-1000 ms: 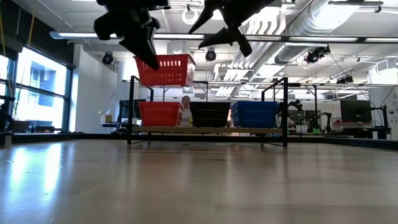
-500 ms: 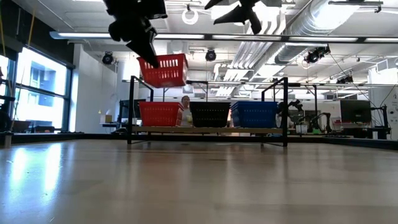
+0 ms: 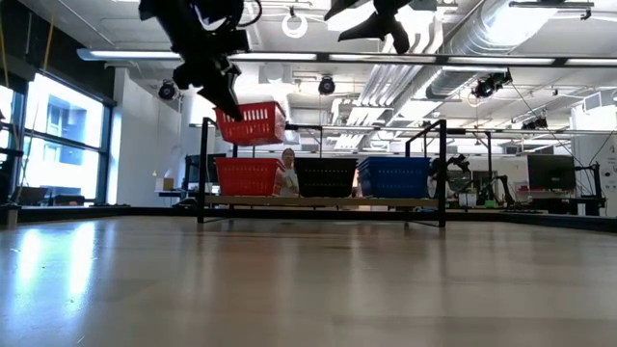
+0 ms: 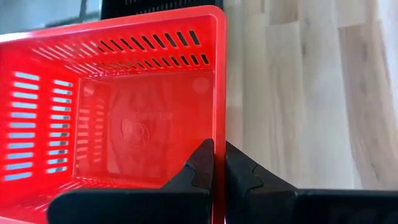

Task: Stack baskets on shelf by color
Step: Stack the red basket on top of the red basket on the shelf

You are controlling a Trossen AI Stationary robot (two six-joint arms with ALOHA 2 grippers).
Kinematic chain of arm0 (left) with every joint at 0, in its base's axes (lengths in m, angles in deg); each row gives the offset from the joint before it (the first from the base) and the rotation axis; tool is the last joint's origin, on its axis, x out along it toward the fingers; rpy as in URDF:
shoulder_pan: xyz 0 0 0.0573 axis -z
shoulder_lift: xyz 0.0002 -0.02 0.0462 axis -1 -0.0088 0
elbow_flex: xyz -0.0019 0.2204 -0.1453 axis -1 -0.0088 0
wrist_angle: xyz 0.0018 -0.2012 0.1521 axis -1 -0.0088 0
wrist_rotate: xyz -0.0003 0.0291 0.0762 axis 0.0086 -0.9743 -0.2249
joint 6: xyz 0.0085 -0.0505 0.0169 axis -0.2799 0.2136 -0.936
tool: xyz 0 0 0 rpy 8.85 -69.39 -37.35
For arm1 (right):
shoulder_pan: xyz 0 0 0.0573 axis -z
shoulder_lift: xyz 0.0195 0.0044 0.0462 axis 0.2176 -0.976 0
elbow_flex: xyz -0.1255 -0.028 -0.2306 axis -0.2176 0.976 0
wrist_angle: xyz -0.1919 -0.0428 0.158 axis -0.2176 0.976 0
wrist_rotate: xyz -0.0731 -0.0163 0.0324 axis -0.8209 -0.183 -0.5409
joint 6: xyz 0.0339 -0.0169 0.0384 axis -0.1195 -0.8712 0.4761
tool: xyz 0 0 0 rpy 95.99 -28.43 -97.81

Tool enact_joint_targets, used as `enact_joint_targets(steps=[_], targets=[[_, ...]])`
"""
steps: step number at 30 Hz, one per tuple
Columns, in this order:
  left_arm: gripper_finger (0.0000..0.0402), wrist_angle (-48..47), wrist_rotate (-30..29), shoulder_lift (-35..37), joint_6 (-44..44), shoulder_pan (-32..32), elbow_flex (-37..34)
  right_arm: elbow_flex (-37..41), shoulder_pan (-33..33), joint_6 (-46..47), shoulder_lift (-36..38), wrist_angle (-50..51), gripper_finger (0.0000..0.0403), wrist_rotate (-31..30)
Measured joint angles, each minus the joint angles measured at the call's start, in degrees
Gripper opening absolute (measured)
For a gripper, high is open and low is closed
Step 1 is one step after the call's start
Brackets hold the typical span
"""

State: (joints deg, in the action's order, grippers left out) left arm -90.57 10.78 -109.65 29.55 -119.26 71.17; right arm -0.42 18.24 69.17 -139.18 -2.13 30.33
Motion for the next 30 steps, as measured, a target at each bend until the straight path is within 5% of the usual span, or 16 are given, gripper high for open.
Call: enact_joint_targets(steps=[30], targets=[[0.0011,3.0,1.5,-8.7,-1.0,-4.4,0.0,0.0,1.2,0.5,0.0,0.0,0.0171,-1.7]])
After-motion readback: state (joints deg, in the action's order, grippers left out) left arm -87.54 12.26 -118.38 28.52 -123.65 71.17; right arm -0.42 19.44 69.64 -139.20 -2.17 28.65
